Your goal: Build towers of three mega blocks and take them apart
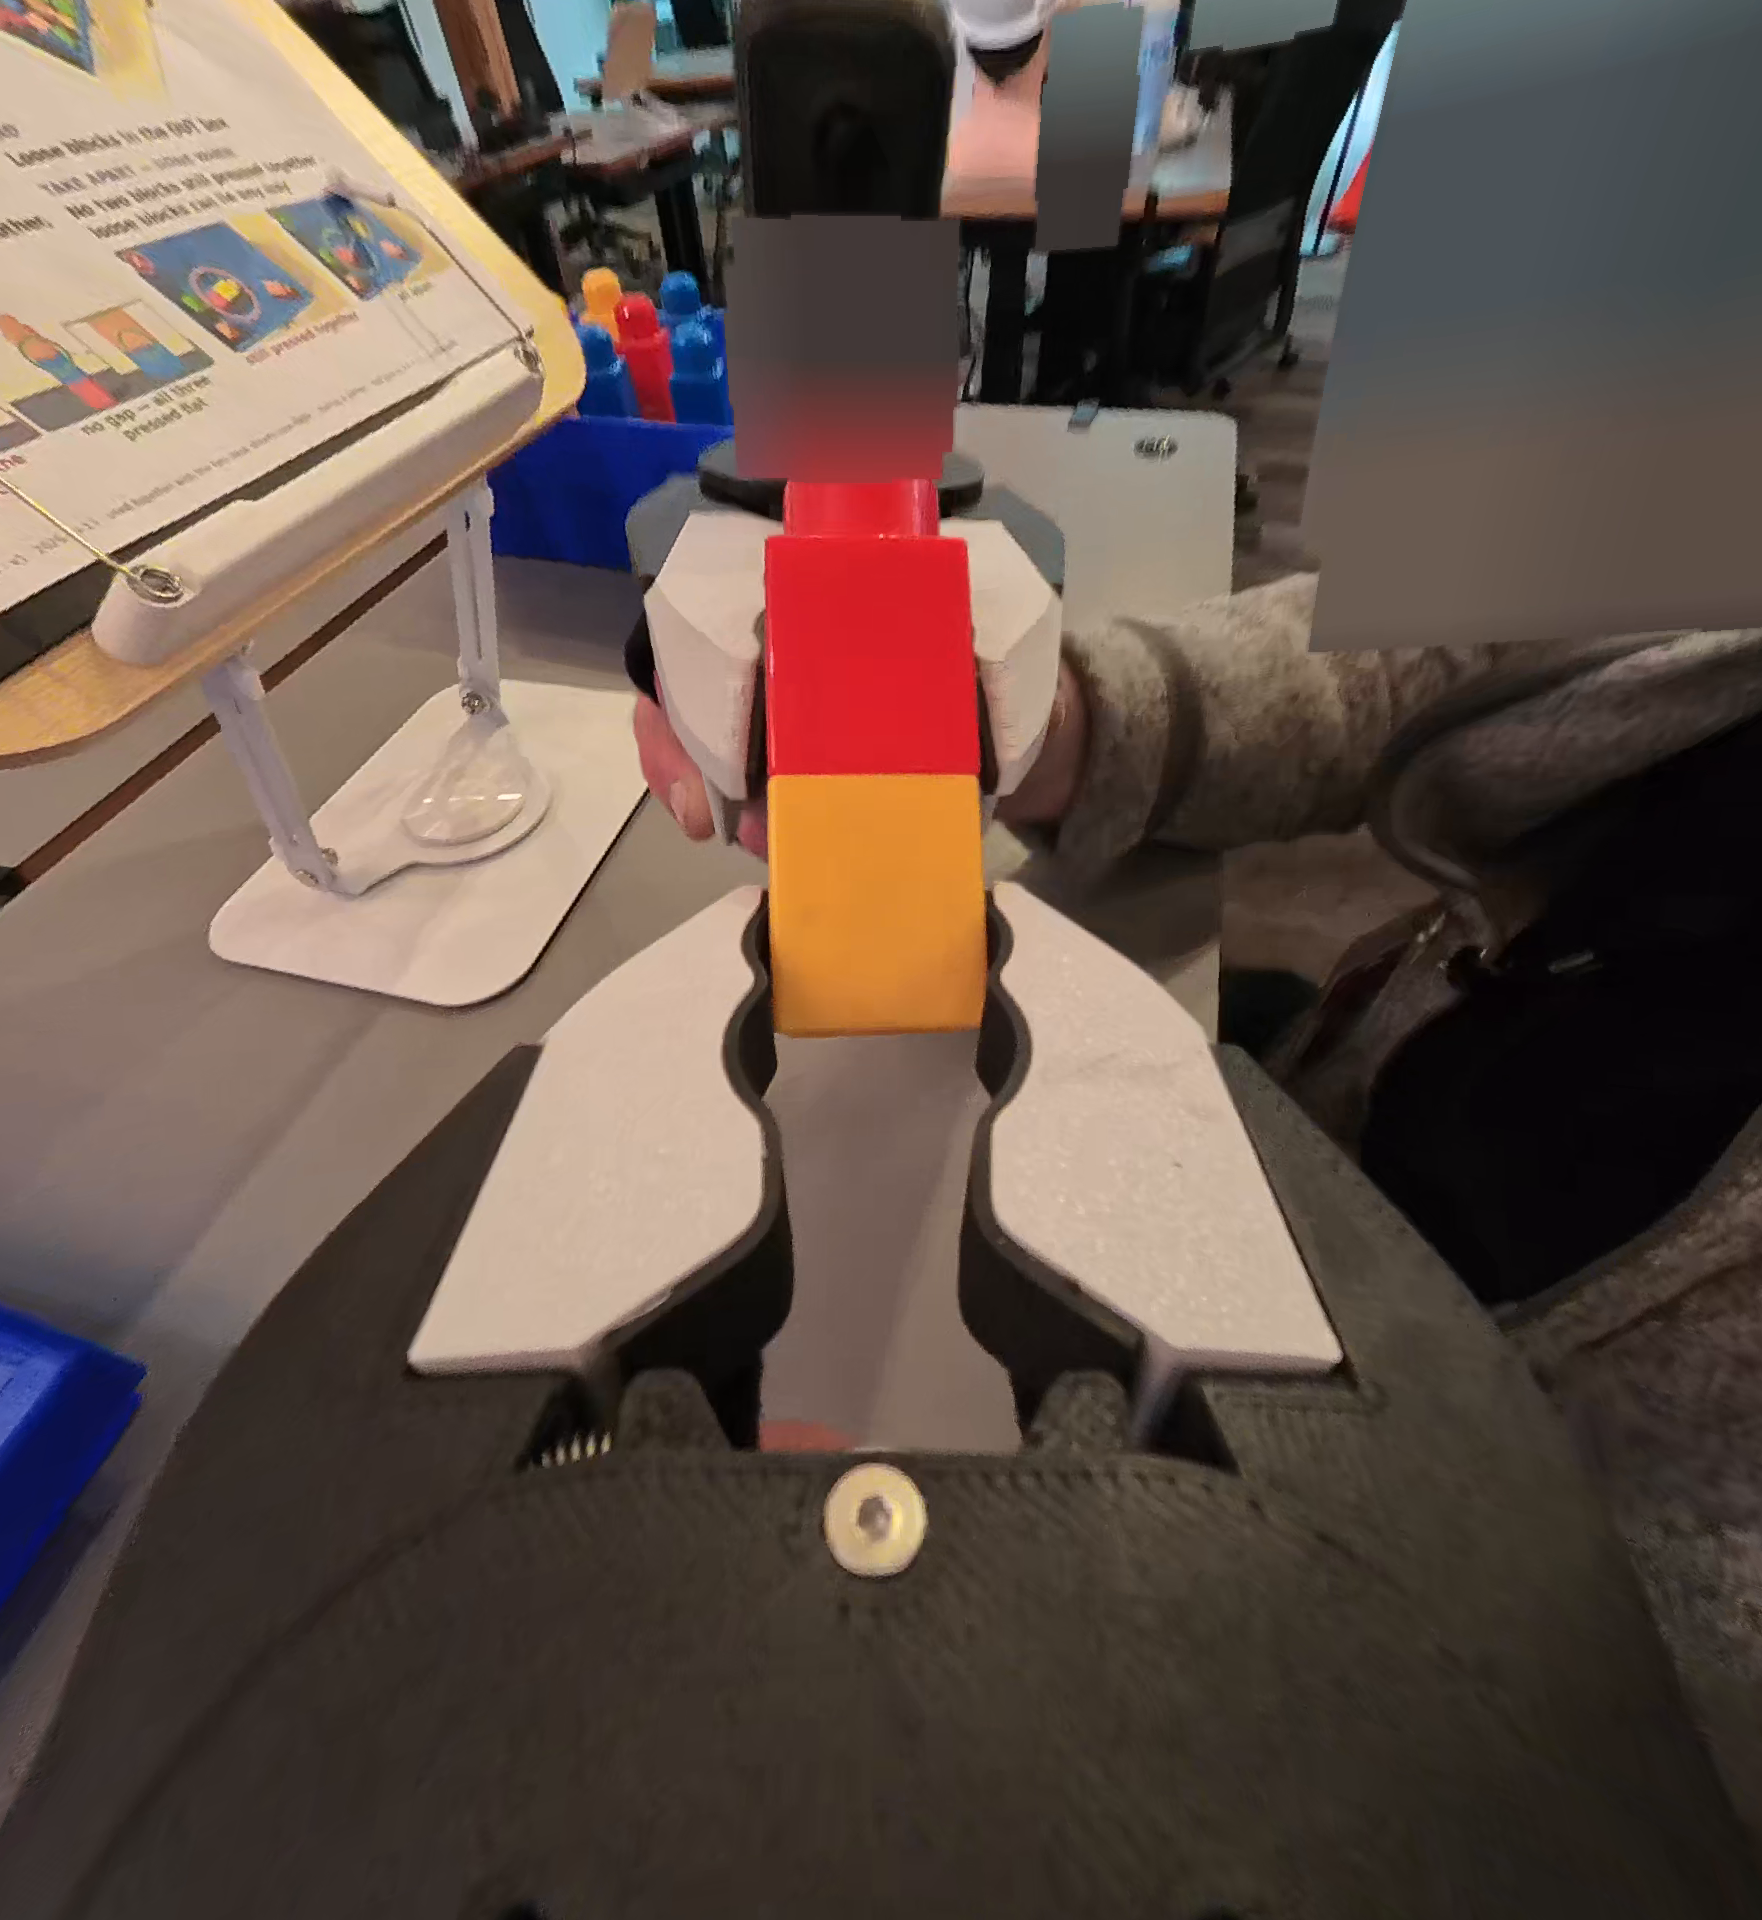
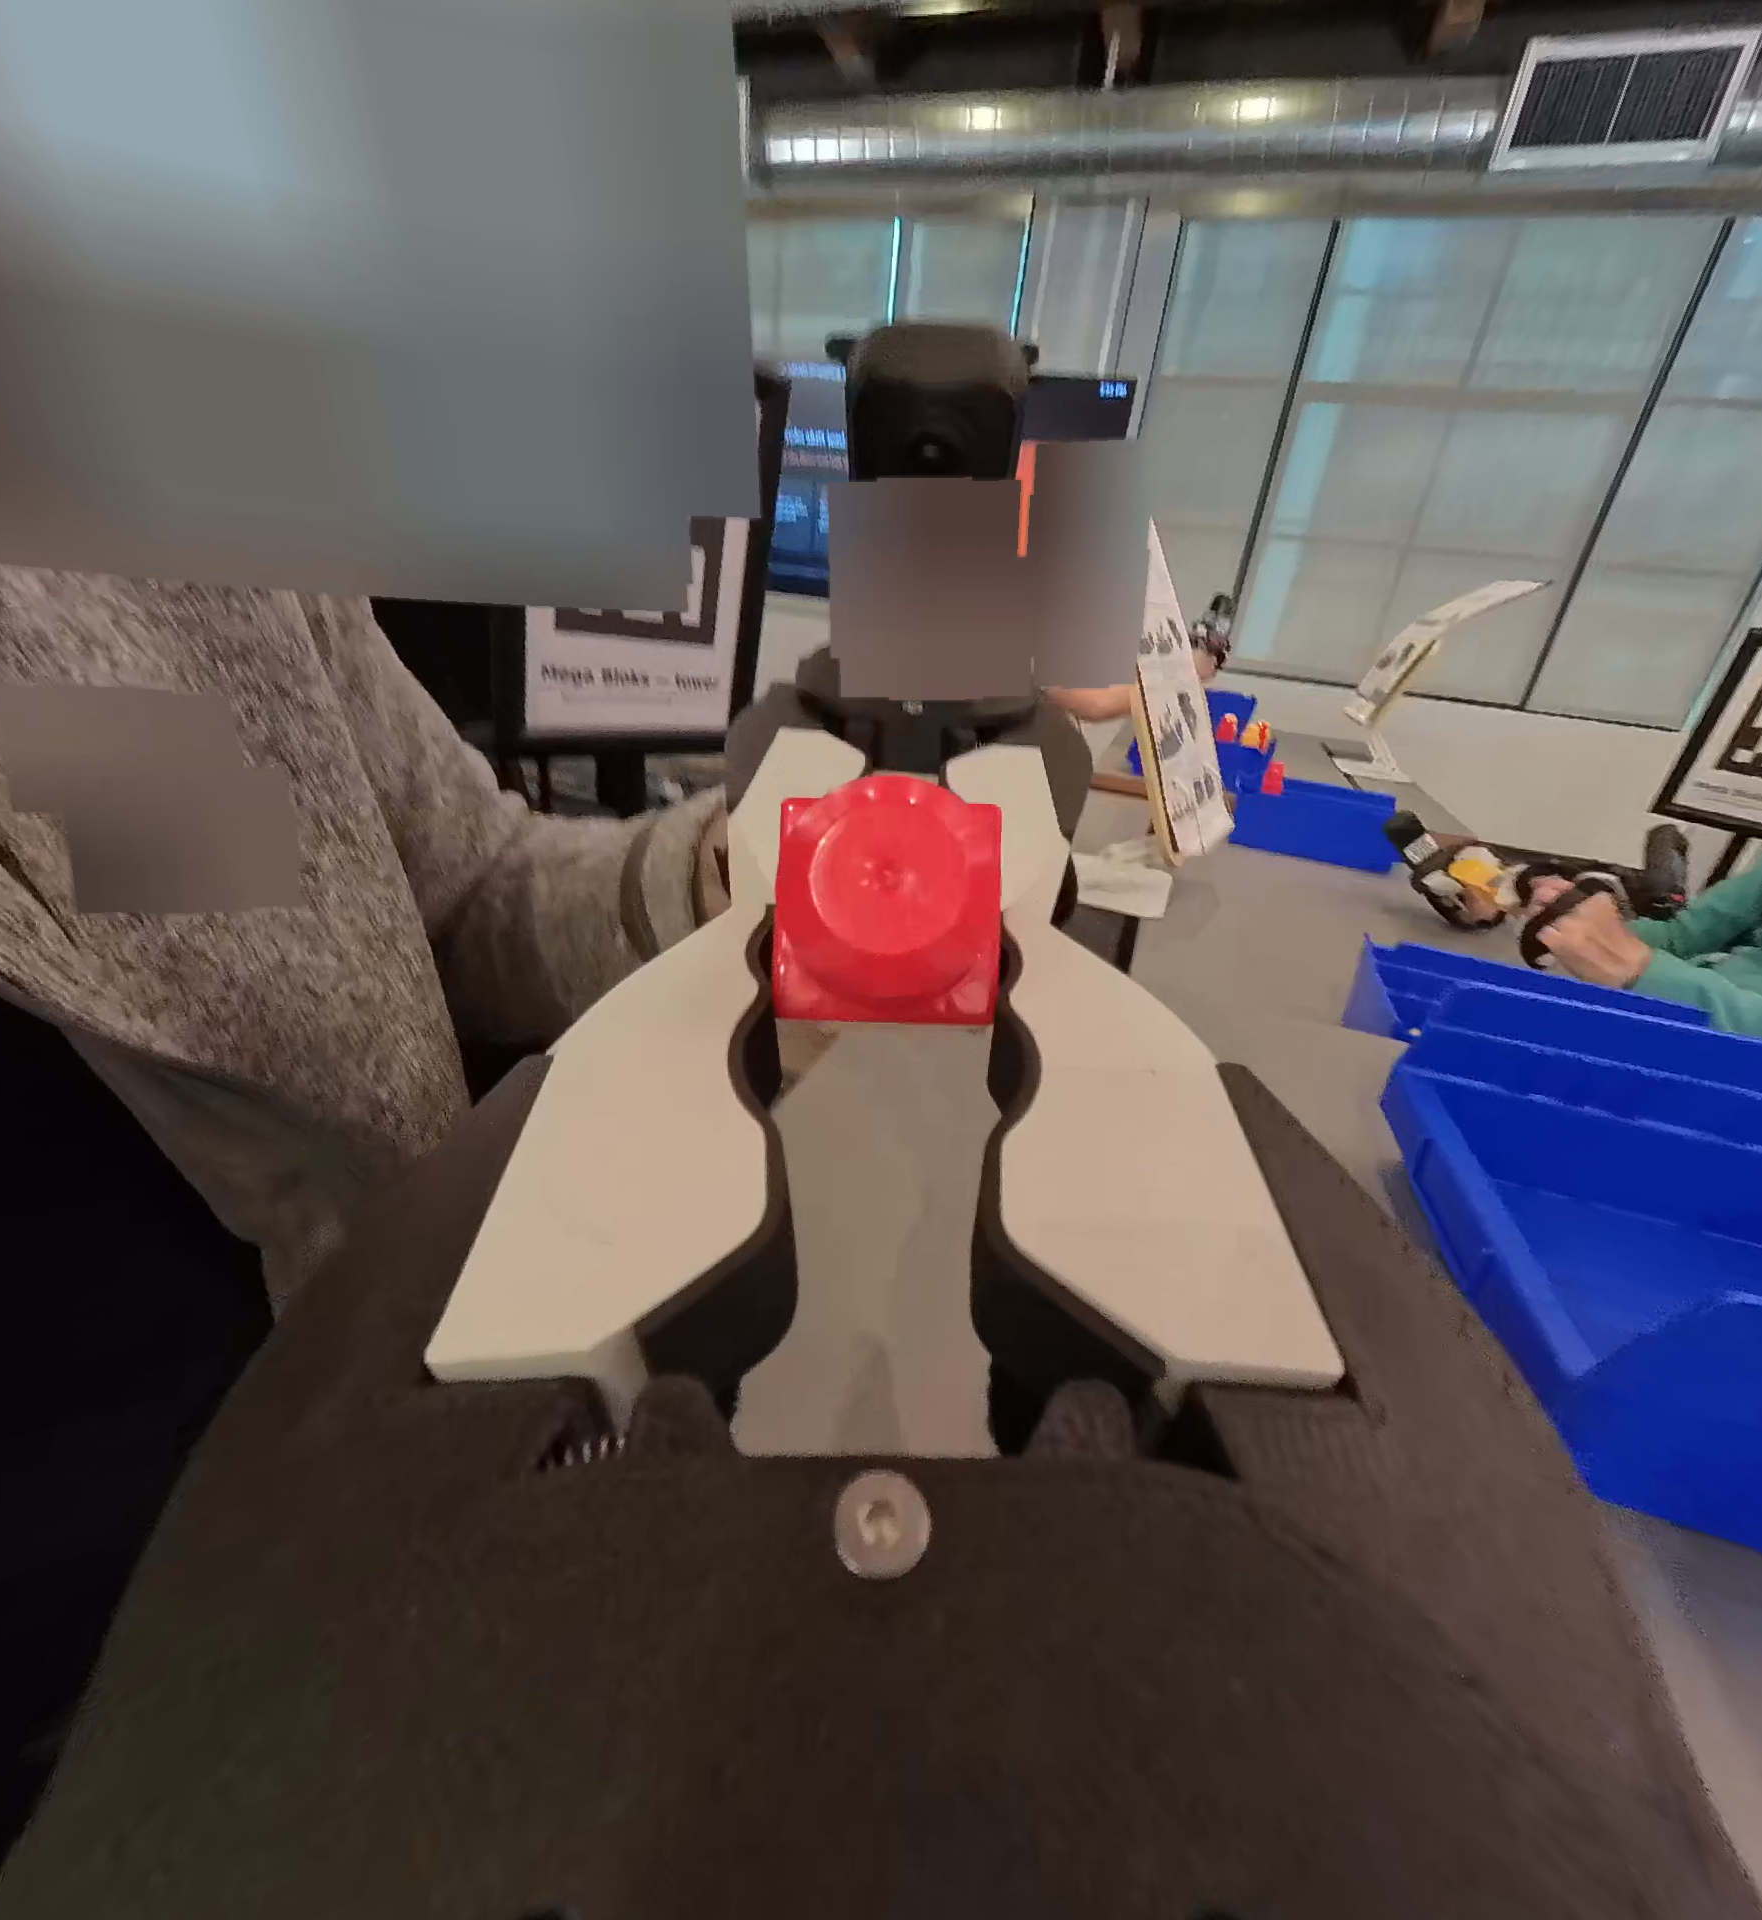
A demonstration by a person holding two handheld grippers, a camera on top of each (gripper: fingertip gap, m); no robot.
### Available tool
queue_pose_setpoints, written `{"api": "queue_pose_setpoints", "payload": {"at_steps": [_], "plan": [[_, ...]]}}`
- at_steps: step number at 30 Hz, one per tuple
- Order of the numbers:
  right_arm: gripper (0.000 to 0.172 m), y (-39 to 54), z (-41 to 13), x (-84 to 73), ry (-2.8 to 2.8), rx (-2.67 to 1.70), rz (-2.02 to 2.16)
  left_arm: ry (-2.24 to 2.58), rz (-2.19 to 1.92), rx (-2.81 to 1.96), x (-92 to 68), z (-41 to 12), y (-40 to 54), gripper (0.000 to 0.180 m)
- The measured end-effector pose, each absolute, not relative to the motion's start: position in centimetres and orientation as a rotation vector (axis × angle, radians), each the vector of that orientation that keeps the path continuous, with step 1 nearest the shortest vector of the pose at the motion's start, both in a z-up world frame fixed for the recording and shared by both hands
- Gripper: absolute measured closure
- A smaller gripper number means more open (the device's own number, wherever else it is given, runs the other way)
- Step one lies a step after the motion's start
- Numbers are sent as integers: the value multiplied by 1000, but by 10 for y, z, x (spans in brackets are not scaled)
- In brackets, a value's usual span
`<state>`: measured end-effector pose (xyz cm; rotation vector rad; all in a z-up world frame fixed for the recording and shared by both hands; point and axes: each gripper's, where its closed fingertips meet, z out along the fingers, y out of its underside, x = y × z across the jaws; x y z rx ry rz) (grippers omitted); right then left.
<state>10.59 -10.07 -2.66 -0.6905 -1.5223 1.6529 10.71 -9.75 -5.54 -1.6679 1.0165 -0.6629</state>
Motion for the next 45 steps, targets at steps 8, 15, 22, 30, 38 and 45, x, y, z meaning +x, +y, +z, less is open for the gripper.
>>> {"api": "queue_pose_setpoints", "payload": {"at_steps": [8,15,22,30,38,45], "plan": [[135,-99,-39,110,-1683,-711,1424,1143,-406,-1808,95,-73,-101,145],[132,-99,-47,112,-1753,-725,1392,1157,-388,-1814,97,-75,-101,145],[135,-99,-54,112,-1792,-725,1317,1168,-384,-1817,97,-77,-102,145],[135,-98,-56,111,-1794,-734,1309,1162,-378,-1810,98,-81,-100,146],[120,-92,-49,105,-1742,-789,1397,1148,-272,-1840,76,-79,-93,145],[120,-64,-86,81,-1784,-1056,1249,990,-147,-1935,8,-83,-81,145]]}}
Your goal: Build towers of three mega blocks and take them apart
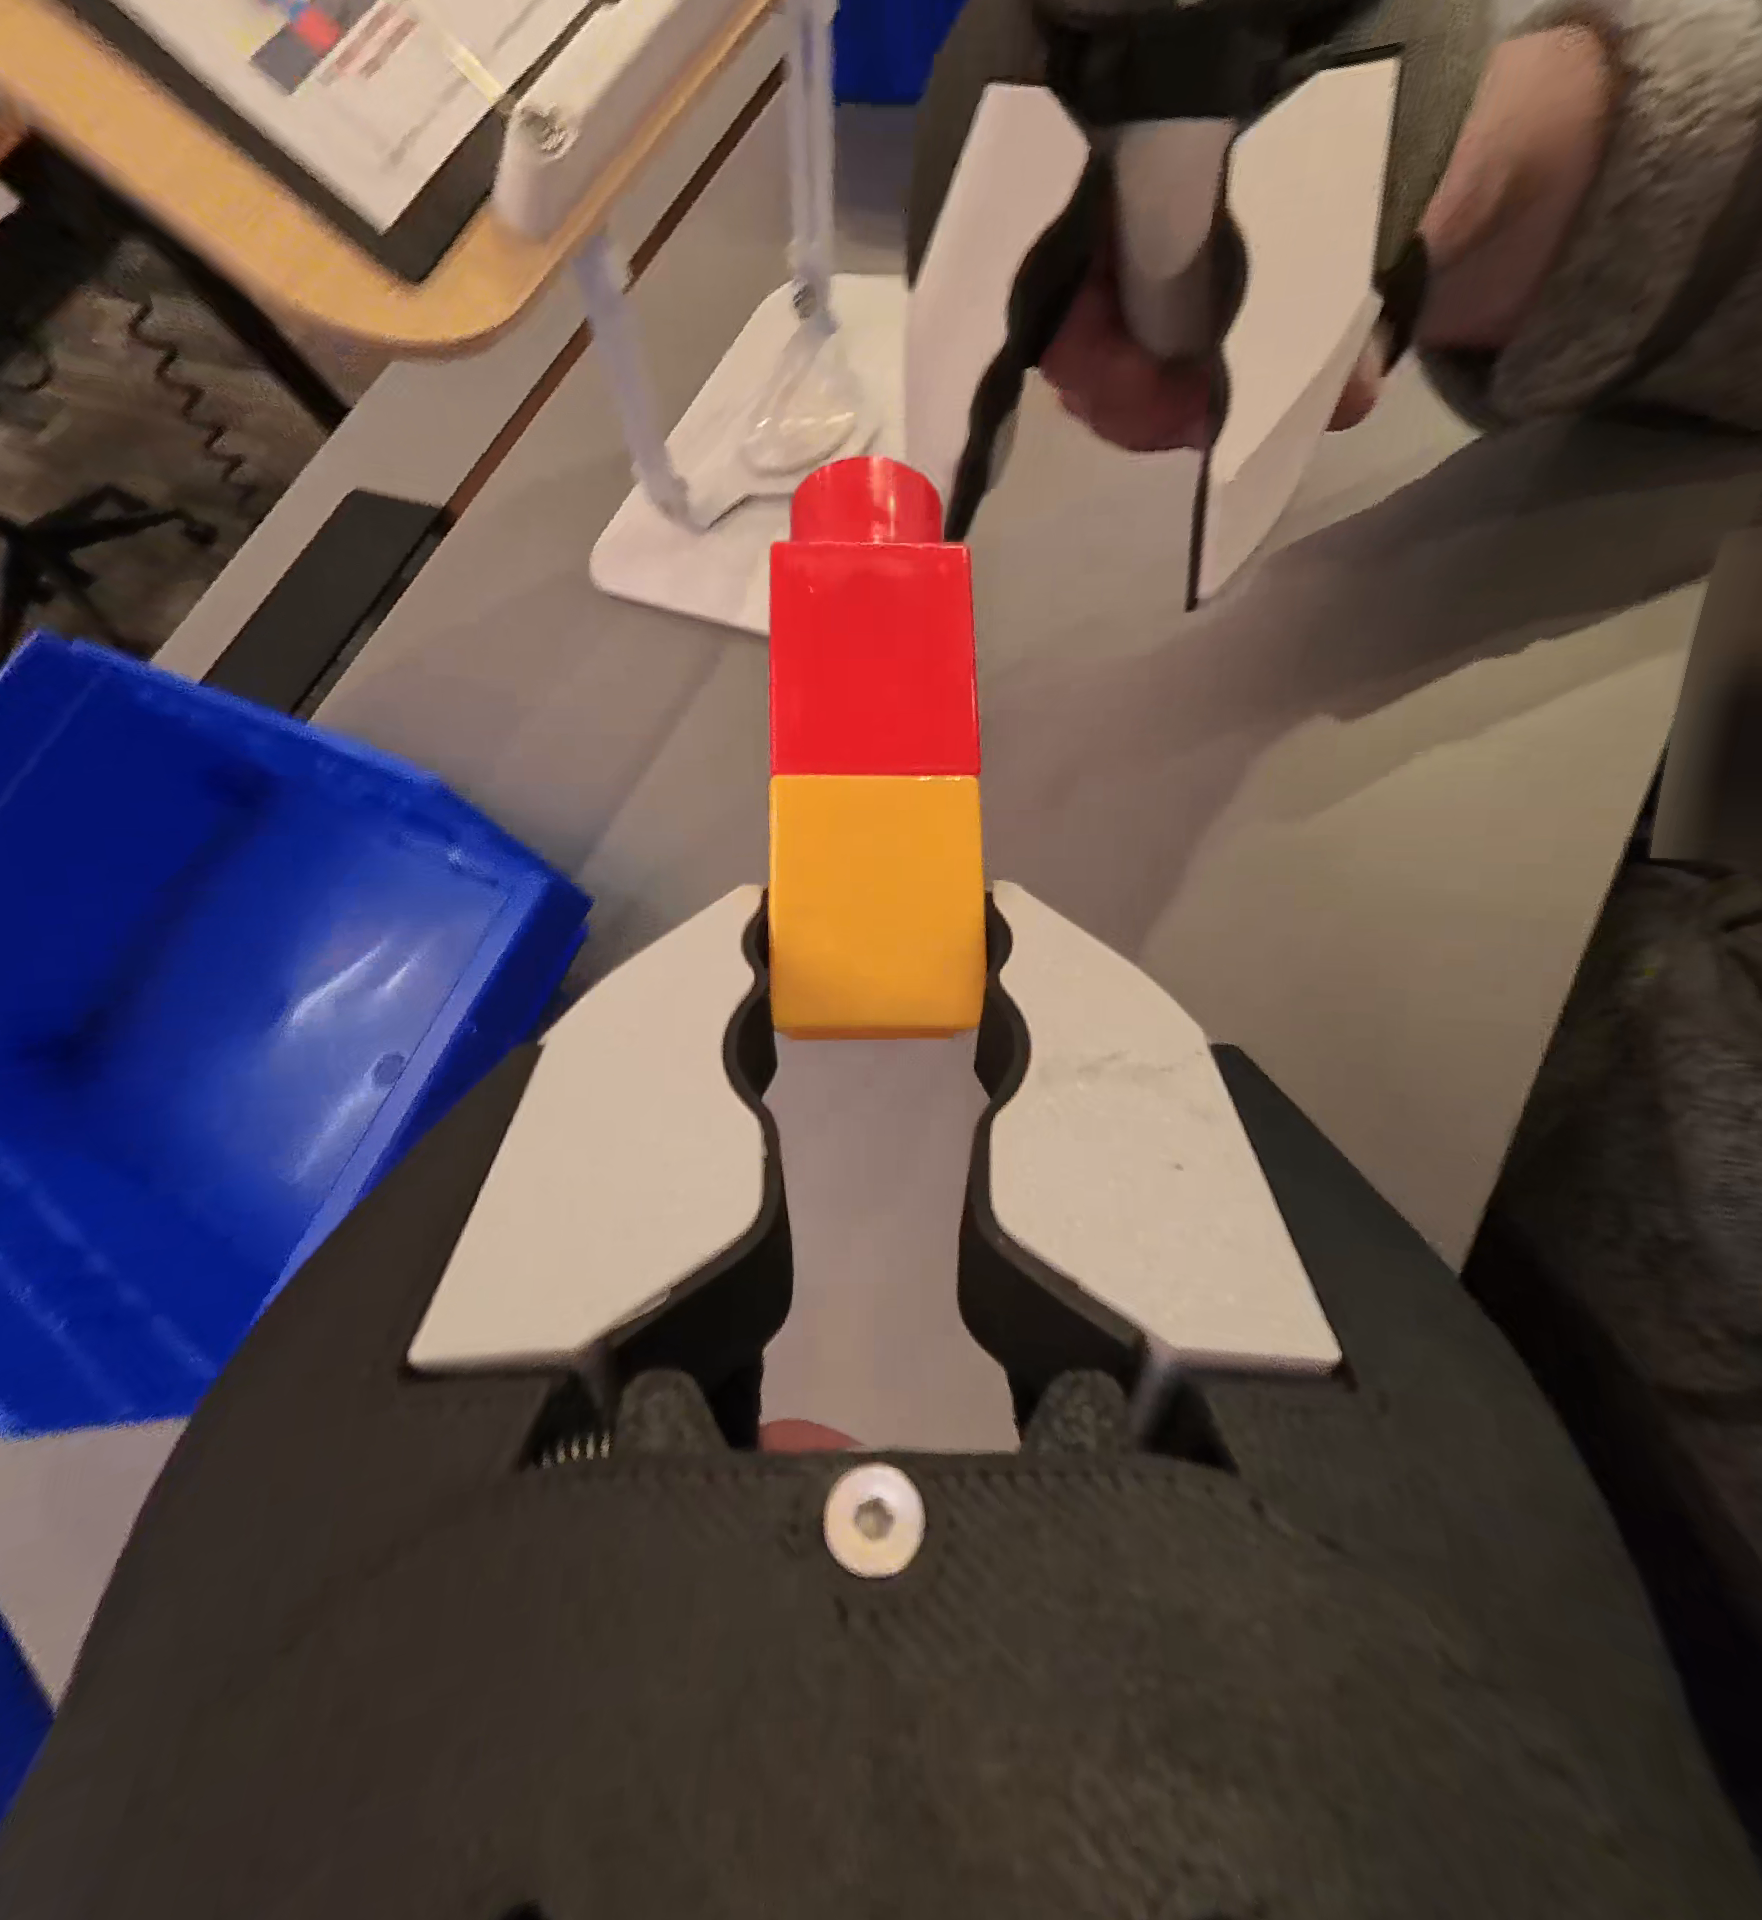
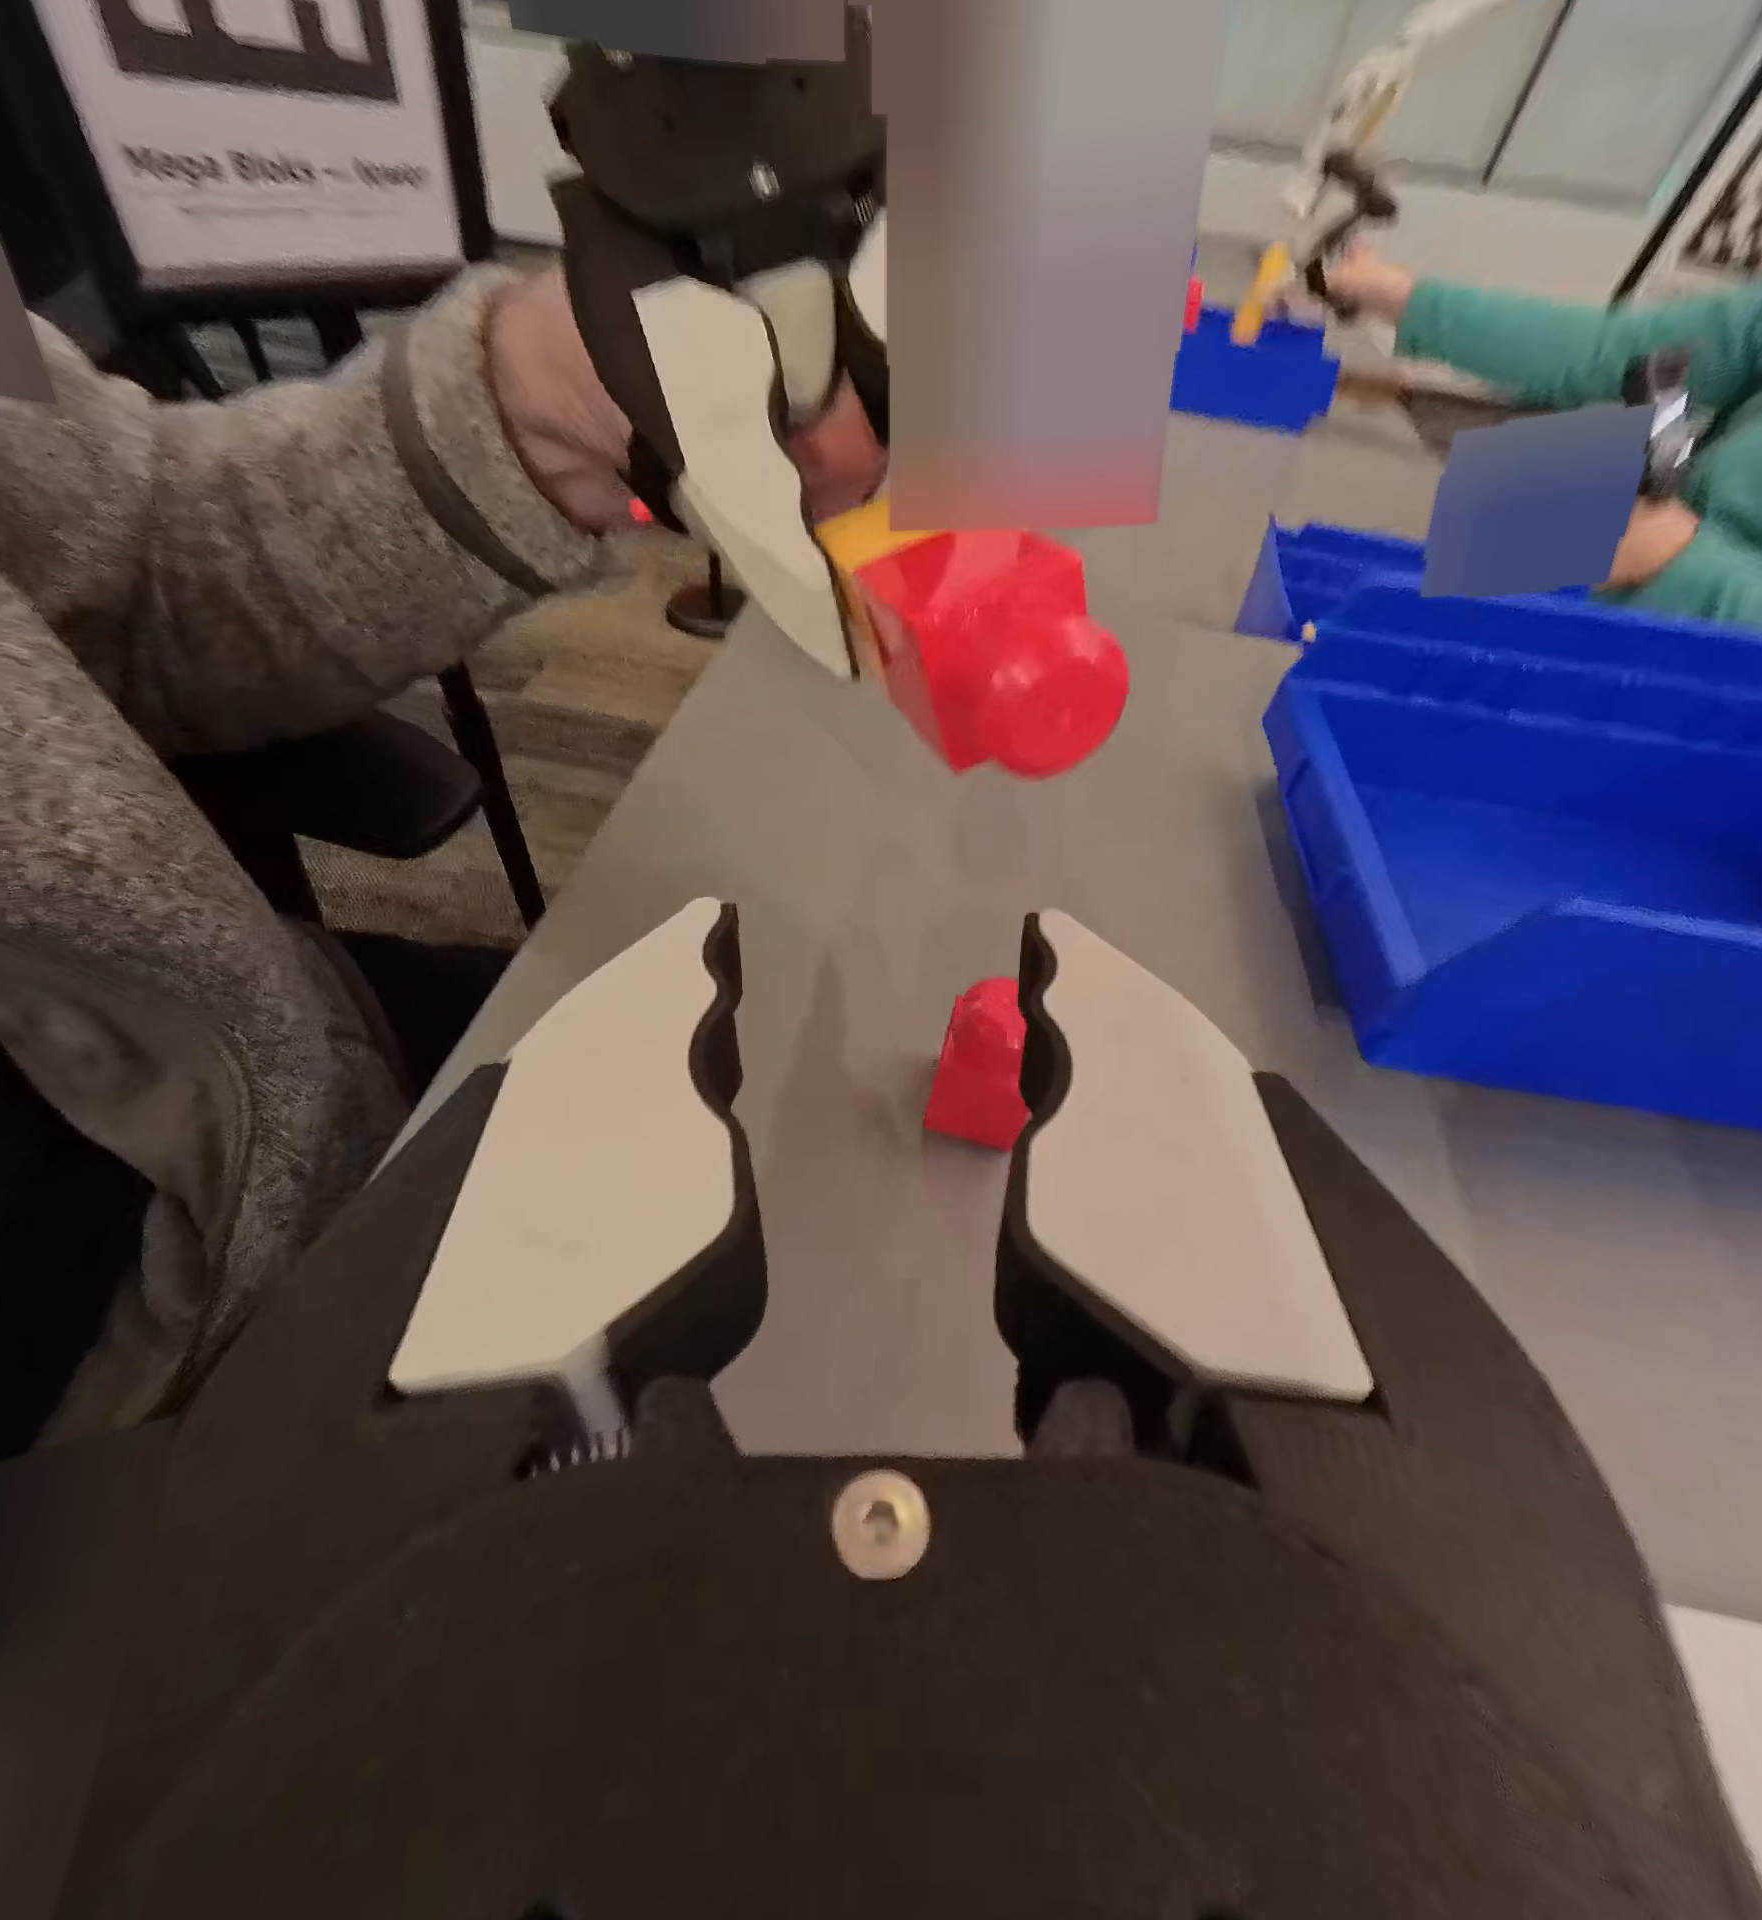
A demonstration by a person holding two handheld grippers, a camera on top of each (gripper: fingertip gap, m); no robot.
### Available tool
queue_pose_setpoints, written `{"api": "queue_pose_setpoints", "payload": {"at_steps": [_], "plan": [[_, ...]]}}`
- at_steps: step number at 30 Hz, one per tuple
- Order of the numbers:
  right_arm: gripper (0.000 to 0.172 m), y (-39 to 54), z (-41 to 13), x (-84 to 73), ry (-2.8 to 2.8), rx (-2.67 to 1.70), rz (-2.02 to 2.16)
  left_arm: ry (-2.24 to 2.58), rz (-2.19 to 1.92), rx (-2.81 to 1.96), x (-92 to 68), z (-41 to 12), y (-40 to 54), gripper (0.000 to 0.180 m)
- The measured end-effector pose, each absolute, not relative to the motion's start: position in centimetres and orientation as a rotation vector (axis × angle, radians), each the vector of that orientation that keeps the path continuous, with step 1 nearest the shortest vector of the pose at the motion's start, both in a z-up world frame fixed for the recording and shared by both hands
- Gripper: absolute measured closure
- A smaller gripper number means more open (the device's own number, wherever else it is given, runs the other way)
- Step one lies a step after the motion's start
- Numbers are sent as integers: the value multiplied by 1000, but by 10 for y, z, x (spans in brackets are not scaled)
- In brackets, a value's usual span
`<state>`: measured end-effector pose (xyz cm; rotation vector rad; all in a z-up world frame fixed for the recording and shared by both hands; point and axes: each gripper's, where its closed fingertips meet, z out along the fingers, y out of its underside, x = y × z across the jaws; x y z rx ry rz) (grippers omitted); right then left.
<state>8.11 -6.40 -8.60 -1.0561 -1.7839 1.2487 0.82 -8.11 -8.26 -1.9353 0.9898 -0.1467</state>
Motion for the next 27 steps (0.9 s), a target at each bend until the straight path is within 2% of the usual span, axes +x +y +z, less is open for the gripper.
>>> {"api": "queue_pose_setpoints", "payload": {"at_steps": [2,7,11,16,18,22,27], "plan": [[120,-54,-106,70,-1824,-1167,1134,960,-142,-1958,-4,-85,-80,145],[107,-43,-158,48,-1988,-1396,834,923,-139,-1966,-16,-86,-77,145],[105,-42,-176,31,-2050,-1464,771,903,-140,-1968,-23,-85,-77,145],[116,-45,-208,19,-2156,-1555,742,873,-148,-1971,-32,-86,-77,145],[135,-44,-215,16,-2157,-1557,742,872,-149,-1976,-33,-87,-76,145],[135,-42,-183,20,-2060,-1468,879,852,-213,-1952,-31,-86,-75,145],[135,-29,-80,50,-1716,-1211,1298,837,-407,-1877,-14,-82,-76,145]]}}
